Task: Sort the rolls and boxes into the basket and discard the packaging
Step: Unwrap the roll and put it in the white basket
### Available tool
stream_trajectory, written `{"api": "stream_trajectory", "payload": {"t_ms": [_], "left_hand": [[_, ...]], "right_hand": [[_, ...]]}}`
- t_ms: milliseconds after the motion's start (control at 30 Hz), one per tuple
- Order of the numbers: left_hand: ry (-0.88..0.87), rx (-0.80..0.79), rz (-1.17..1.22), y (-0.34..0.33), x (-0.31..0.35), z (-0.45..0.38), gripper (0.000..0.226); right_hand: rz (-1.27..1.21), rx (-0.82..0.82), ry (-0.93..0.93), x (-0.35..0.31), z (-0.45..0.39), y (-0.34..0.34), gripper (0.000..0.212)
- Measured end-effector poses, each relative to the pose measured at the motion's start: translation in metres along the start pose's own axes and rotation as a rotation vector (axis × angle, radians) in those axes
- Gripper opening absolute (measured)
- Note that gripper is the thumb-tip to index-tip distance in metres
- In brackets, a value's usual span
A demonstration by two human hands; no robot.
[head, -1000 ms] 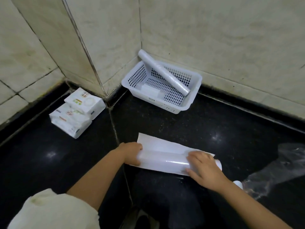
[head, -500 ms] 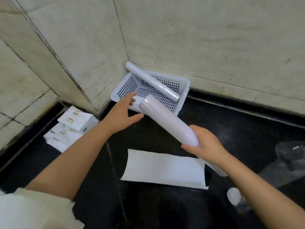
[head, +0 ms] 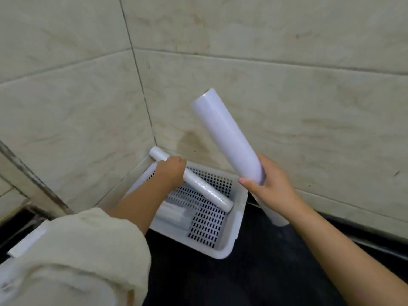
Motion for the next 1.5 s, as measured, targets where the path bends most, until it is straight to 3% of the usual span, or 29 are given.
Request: {"api": "stream_trajectory", "payload": {"t_ms": [167, 333, 433, 500, 667, 800, 900, 1033, 1200, 1300, 1500], "left_hand": [[-0.062, 0.043, -0.089, -0.027, 0.012, -0.042, 0.067], [-0.174, 0.151, -0.146, -0.035, 0.008, -0.038, 0.051], [-0.142, 0.193, -0.073, -0.041, -0.004, -0.024, 0.042], [-0.115, 0.321, 0.027, -0.028, -0.010, -0.010, 0.039], [-0.158, 0.457, 0.174, -0.016, -0.013, 0.006, 0.044], [-0.194, 0.452, 0.232, -0.017, -0.012, 0.009, 0.043], [-0.213, 0.444, 0.228, -0.017, -0.013, 0.007, 0.043], [-0.180, 0.419, 0.182, -0.019, -0.017, 0.000, 0.042], [-0.139, 0.186, 0.108, -0.058, -0.013, -0.011, 0.048], [-0.157, 0.128, 0.056, -0.059, -0.011, -0.001, 0.054], [-0.128, 0.113, 0.270, -0.031, -0.010, 0.045, 0.035]], "right_hand": [[-0.070, 0.039, 0.008, 0.015, -0.033, -0.019, 0.042], [-0.036, 0.014, 0.031, 0.018, -0.072, -0.052, 0.045], [-0.025, -0.040, 0.064, 0.018, -0.095, -0.088, 0.050], [-0.053, -0.101, 0.057, 0.024, -0.106, -0.118, 0.052], [0.024, -0.240, -0.062, 0.062, -0.099, -0.173, 0.056], [0.135, -0.330, -0.078, 0.081, -0.099, -0.200, 0.052], [0.210, -0.451, -0.015, 0.085, -0.096, -0.220, 0.052], [0.247, -0.489, 0.063, 0.092, -0.081, -0.224, 0.055], [0.286, -0.562, 0.049, 0.106, -0.058, -0.232, 0.063], [0.319, -0.589, 0.016, 0.103, -0.060, -0.226, 0.065], [0.259, -0.582, 0.007, 0.077, -0.003, -0.181, 0.049]]}}
Point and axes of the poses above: each hand's wrist, its own z-axis away from the middle knuckle, its own y-axis out of the back of the hand, x = y × z, the point moved 10 cm from there along -z, towards the middle knuckle, and after that the axes turned 14 degrees about y, right-handed, at the moved point
